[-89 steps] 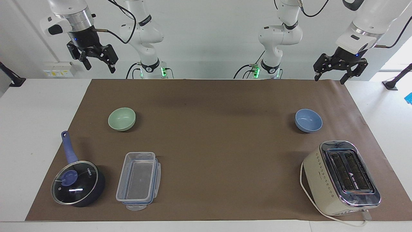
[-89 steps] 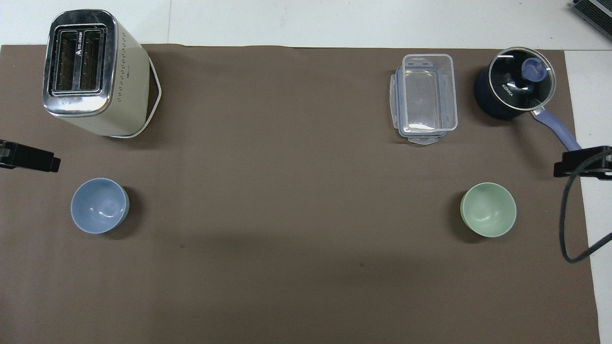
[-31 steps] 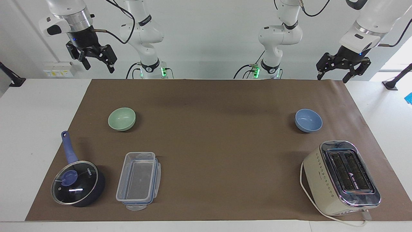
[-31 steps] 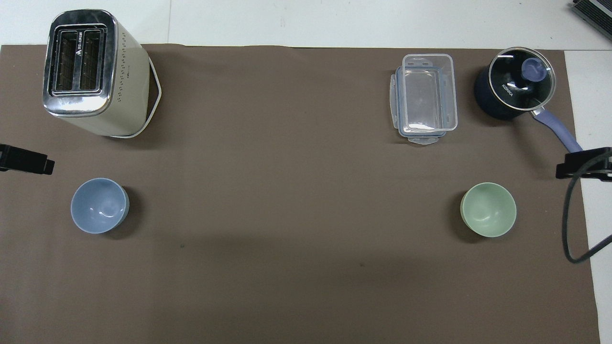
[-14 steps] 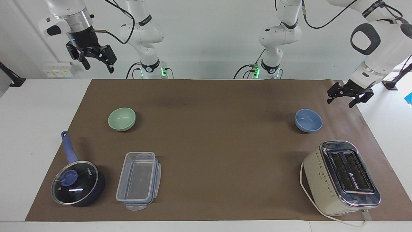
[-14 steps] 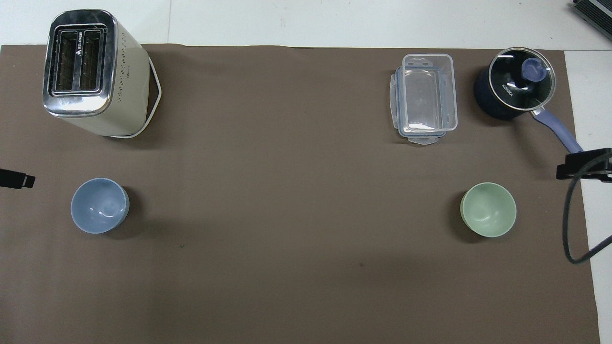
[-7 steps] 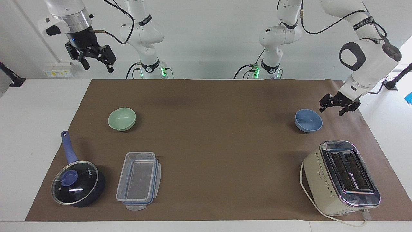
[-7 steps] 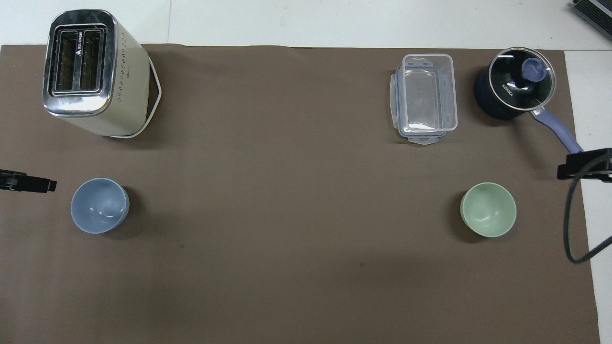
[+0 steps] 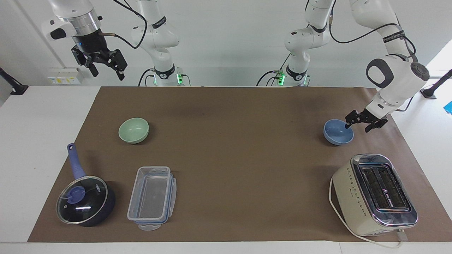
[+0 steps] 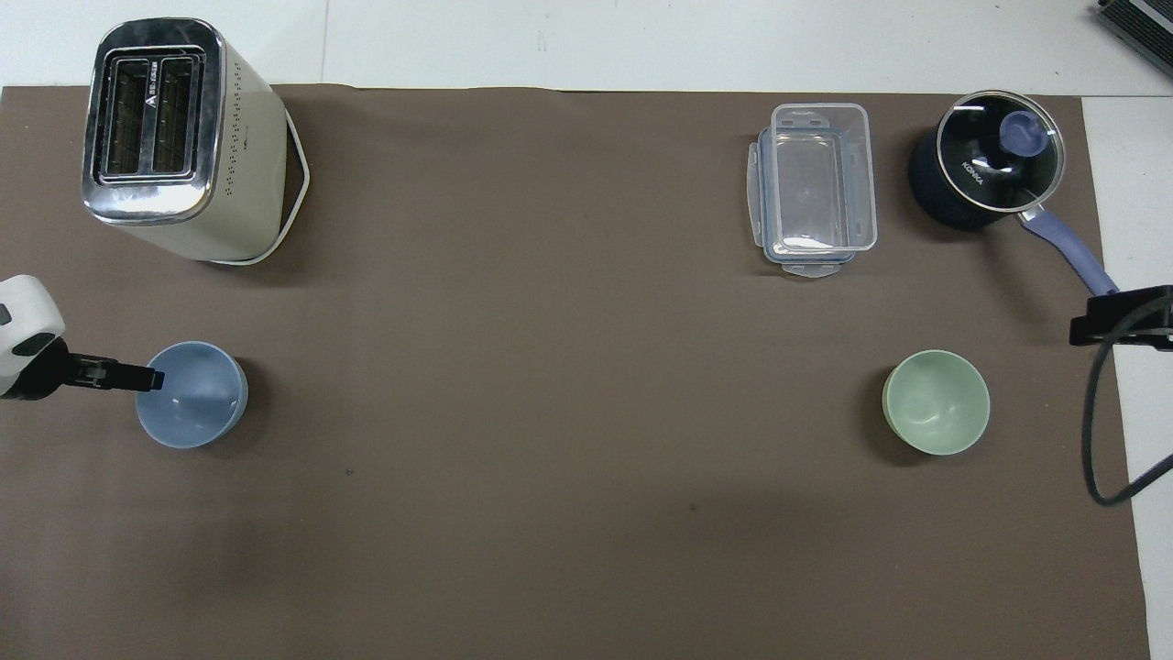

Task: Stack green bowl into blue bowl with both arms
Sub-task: 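Reach the left gripper to the rim of the light blue bowl, then grasp the blue bowl rim and slide it toward the table center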

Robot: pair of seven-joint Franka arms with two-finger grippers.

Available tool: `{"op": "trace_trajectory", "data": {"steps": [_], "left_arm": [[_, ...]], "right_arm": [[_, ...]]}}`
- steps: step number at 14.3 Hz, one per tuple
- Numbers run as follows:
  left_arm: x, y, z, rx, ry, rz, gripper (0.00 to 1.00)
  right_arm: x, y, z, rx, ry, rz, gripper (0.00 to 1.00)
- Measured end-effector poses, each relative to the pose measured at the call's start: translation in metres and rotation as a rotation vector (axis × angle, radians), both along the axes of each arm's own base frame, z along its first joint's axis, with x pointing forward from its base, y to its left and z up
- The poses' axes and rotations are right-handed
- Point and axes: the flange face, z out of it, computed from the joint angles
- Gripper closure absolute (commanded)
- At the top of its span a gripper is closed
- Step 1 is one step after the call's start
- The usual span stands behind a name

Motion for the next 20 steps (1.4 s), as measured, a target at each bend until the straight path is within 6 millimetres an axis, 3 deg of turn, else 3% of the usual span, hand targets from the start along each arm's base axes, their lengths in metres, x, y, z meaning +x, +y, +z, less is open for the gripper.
{"op": "trace_trajectory", "data": {"steps": [2,5,7,8,9,14,16,20], "left_arm": [[0.003,0.001,-0.015,-0.016,0.007,0.016,0.03],[0.007,0.005,-0.034,-0.023,0.013,0.029,0.23],[0.005,0.006,-0.039,-0.025,0.02,0.029,0.52],[0.003,0.007,-0.041,-0.026,0.025,0.028,0.72],[0.001,0.009,-0.043,-0.028,0.03,0.026,0.98],[-0.007,0.021,-0.043,-0.046,0.058,-0.011,1.0],[-0.007,0.02,-0.028,-0.044,0.04,-0.018,1.0],[-0.006,0.001,0.021,-0.042,0.003,-0.053,1.0]], "right_arm": [[0.0,0.0,0.0,0.0,0.0,0.0,0.0],[-0.001,0.0,-0.001,0.0,0.003,0.0,0.0],[-0.001,0.0,-0.002,0.0,0.004,-0.001,0.0],[-0.001,0.0,-0.002,0.0,0.004,-0.001,0.0],[-0.001,-0.001,-0.002,0.0,0.004,-0.001,0.0],[-0.001,-0.004,-0.002,0.001,0.004,-0.007,0.0],[-0.001,-0.005,-0.002,0.001,0.004,-0.009,0.0],[-0.001,-0.005,-0.002,0.001,0.004,-0.009,0.0]]}}
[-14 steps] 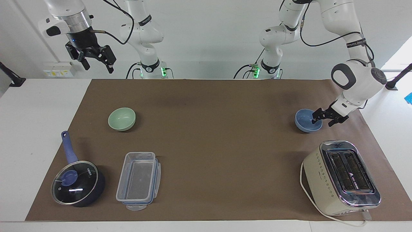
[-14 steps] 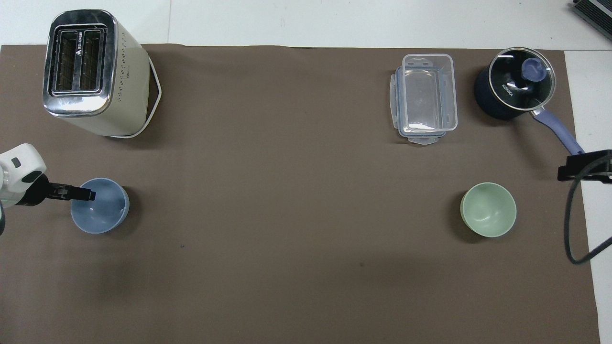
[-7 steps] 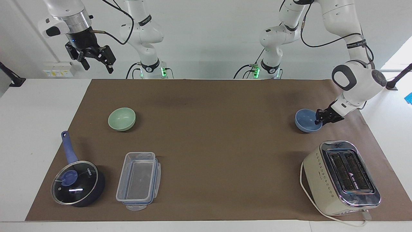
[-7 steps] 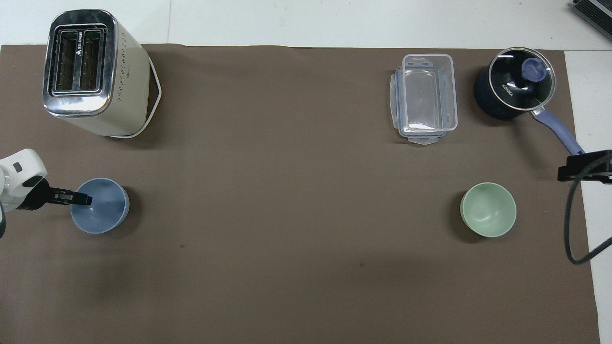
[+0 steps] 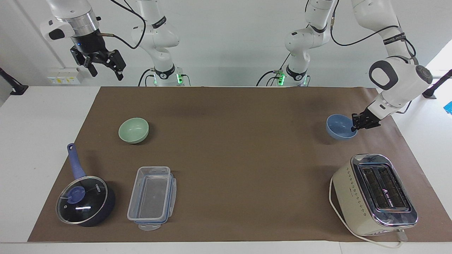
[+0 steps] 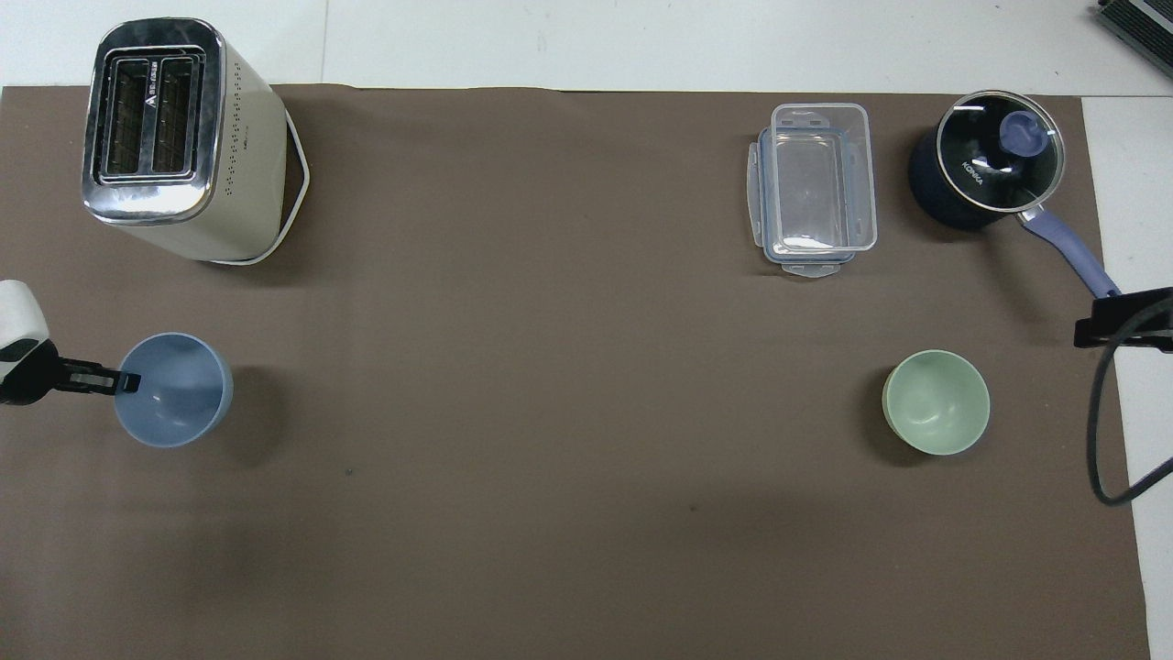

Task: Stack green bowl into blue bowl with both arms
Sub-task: 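Grasp the blue bowl rim and slide it toward the table center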

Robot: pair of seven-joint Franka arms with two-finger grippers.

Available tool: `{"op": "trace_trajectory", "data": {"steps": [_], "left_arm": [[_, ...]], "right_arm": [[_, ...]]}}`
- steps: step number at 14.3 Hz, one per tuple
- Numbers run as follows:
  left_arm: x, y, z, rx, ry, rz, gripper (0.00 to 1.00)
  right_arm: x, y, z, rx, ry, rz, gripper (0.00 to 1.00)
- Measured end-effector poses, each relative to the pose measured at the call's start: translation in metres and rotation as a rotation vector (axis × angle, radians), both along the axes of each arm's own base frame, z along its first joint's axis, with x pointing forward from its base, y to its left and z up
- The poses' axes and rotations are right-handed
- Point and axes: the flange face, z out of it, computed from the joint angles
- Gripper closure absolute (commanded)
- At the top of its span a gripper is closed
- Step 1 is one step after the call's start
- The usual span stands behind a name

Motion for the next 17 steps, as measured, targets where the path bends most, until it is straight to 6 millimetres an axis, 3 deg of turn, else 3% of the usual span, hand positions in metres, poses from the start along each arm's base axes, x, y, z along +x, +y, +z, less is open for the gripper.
{"op": "trace_trajectory", "data": {"steps": [2,6,8,10,12,14,17], "left_arm": [[0.002,-0.03,0.021,0.003,-0.016,-0.006,1.0],[0.002,-0.136,0.044,0.005,0.003,0.02,1.0],[-0.004,-0.201,0.044,0.011,0.03,0.067,1.0],[-0.014,-0.252,0.045,0.016,0.043,0.104,1.0],[-0.023,-0.295,0.042,0.016,0.036,0.135,1.0],[-0.035,-0.337,0.026,0.015,0.026,0.146,1.0],[-0.05,-0.39,0.004,0.007,0.008,0.149,1.0]], "right_arm": [[0.0,0.0,0.0,0.0,-0.001,0.001,0.0],[-0.001,-0.003,0.001,0.0,-0.002,0.004,0.0],[-0.001,-0.003,0.001,0.0,-0.001,0.003,0.0],[-0.001,-0.003,0.0,0.001,0.0,0.003,0.0],[-0.002,-0.006,0.0,0.001,0.002,0.0,0.0],[-0.003,-0.011,-0.002,0.002,0.007,0.005,0.0],[0.003,-0.013,-0.025,0.003,0.011,0.008,0.0]]}}
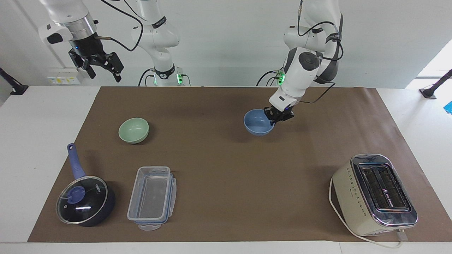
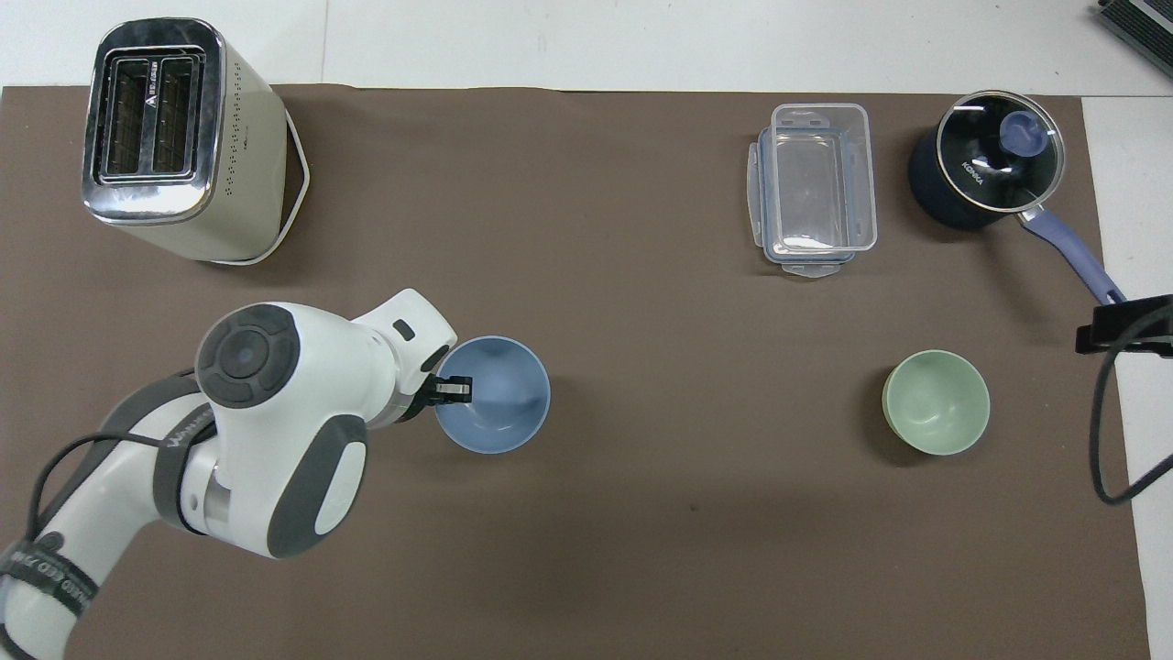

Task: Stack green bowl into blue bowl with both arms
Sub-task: 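Grasp the blue bowl rim and slide it toward the table center, then release the blue bowl with the left gripper while the right gripper grasps the green bowl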

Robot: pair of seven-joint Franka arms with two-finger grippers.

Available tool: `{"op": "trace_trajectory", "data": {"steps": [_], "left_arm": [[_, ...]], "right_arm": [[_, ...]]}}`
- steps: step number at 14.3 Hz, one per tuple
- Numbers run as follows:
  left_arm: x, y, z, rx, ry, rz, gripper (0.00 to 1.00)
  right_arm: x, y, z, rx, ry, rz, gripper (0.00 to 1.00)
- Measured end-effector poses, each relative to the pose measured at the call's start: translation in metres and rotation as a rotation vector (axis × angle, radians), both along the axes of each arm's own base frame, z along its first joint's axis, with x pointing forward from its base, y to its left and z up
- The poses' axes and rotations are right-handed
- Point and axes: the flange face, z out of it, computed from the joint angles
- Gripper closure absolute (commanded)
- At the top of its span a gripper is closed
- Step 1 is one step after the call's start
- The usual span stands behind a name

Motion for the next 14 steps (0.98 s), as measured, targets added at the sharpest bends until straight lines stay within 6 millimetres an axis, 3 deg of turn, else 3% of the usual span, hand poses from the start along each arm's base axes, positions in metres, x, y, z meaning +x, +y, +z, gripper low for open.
{"op": "trace_trajectory", "data": {"steps": [2,6,13,14], "left_arm": [[-0.006,-0.026,-0.015,-0.01,-0.016,0.034,1.0],[-0.005,-0.037,-0.046,0.004,0.004,0.046,1.0],[-0.005,-0.037,-0.048,0.005,0.006,0.047,1.0],[-0.005,-0.036,-0.049,0.007,0.008,0.046,0.92]], "right_arm": [[0.008,-0.003,-0.027,-0.001,-0.014,0.008,0.0],[0.017,-0.023,-0.083,-0.003,-0.01,0.062,0.0],[0.038,-0.057,-0.2,-0.005,0.019,0.142,0.0],[0.038,-0.061,-0.213,-0.005,0.023,0.15,0.0]]}}
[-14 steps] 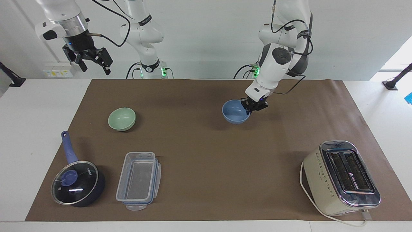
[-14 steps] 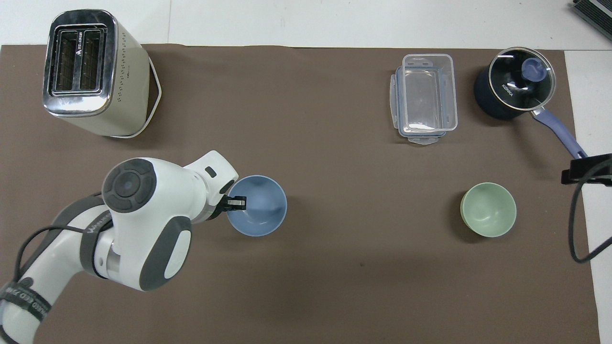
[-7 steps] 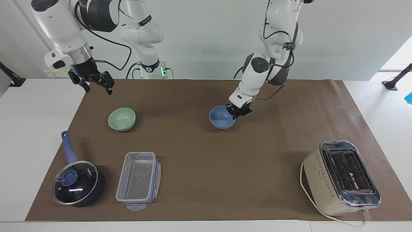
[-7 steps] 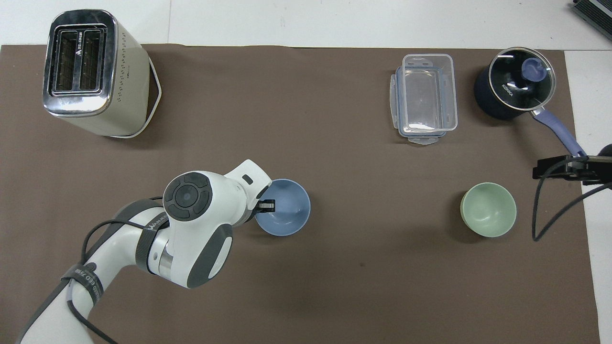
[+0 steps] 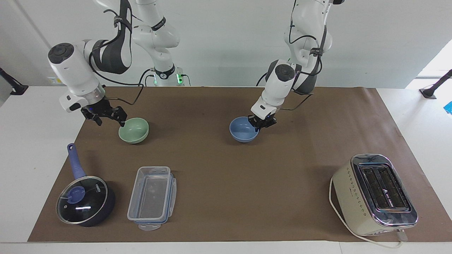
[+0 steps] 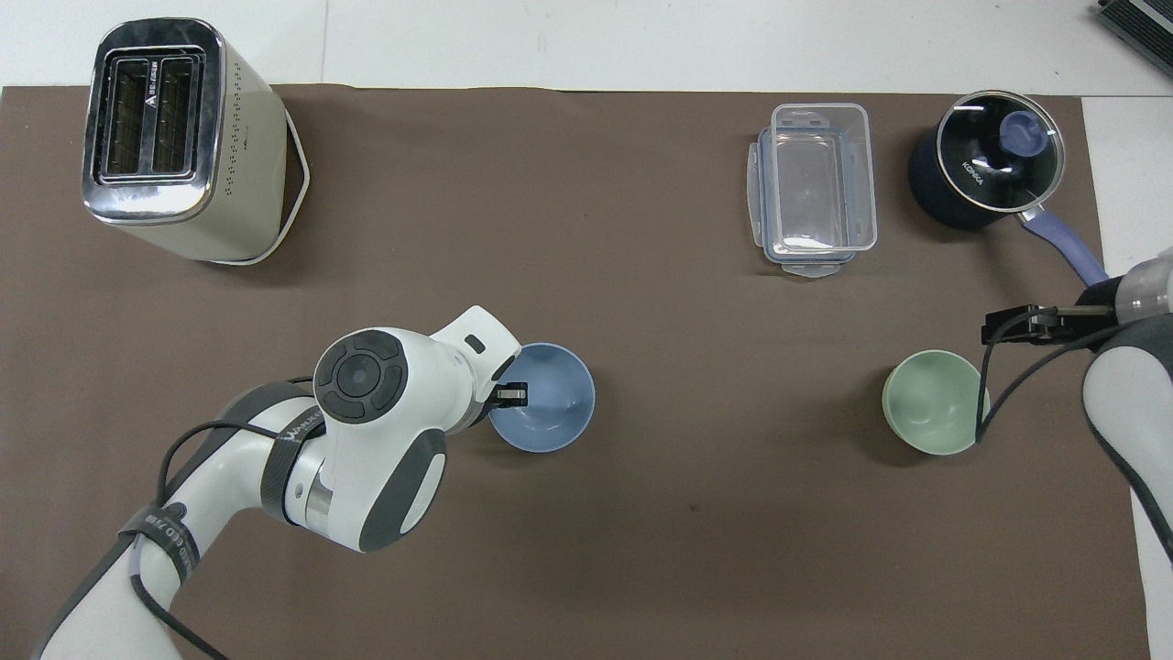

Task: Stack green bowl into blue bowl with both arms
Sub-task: 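Release the blue bowl with the left gripper while the right gripper grasps the green bowl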

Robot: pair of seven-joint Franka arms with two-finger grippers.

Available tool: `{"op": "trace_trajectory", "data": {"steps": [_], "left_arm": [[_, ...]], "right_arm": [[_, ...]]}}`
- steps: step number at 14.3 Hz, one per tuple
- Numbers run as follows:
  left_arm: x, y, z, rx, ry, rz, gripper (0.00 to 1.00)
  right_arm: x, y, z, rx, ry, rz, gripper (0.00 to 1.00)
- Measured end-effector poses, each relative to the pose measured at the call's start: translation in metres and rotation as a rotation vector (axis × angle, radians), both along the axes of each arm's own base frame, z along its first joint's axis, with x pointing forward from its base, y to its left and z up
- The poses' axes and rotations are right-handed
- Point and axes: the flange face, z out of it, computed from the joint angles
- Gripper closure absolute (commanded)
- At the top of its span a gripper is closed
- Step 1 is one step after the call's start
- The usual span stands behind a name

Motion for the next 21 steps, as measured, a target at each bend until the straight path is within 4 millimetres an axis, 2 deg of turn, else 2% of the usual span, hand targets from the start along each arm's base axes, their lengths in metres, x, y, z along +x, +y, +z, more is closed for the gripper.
{"op": "trace_trajectory", "data": {"steps": [1,2,3,5,7,8,10,11,12,14,15,18,21], "left_arm": [[-0.002,0.001,-0.003,0.003,0.005,-0.001,0.71],[-0.003,0.001,-0.005,0.006,0.01,-0.001,0.37],[-0.003,0.001,-0.006,0.007,0.01,-0.002,0.2],[-0.003,0.001,-0.005,0.006,0.009,-0.003,0.0],[0.001,0.002,-0.001,0.001,0.0,0.003,0.0],[0.006,0.003,0.008,-0.008,-0.015,0.009,0.0],[0.021,0.014,0.039,-0.026,-0.048,0.006,0.0],[0.029,0.028,0.06,-0.03,-0.056,-0.016,0.0],[0.037,0.048,0.085,-0.032,-0.061,-0.043,0.0],[0.047,0.093,0.132,-0.032,-0.069,-0.095,0.0],[0.049,0.118,0.155,-0.03,-0.071,-0.118,0.0],[0.057,0.177,0.203,0.015,-0.086,-0.154,0.0],[0.069,0.222,0.242,0.047,-0.131,-0.143,0.0]], "right_arm": [[-0.001,-0.003,-0.011,0.001,0.007,0.003,0.0],[-0.004,-0.004,-0.021,0.002,0.014,0.006,0.0],[-0.007,-0.005,-0.03,0.002,0.014,0.01,0.0],[-0.012,-0.009,-0.053,-0.002,-0.007,0.024,0.0],[-0.016,-0.01,-0.079,-0.004,-0.009,0.027,0.0],[-0.017,-0.01,-0.089,-0.003,-0.005,0.028,0.0],[-0.02,-0.009,-0.102,-0.002,0.001,0.028,0.0],[-0.022,-0.009,-0.106,-0.003,-0.001,0.028,0.0],[-0.024,-0.008,-0.109,-0.003,-0.001,0.029,0.22],[-0.027,-0.009,-0.114,-0.001,0.007,0.028,0.8],[-0.029,-0.011,-0.116,0.004,0.01,0.021,1.0],[-0.03,-0.012,-0.117,0.018,0.01,0.006,1.0],[-0.028,-0.012,-0.113,0.019,0.001,0.012,1.0]]}}
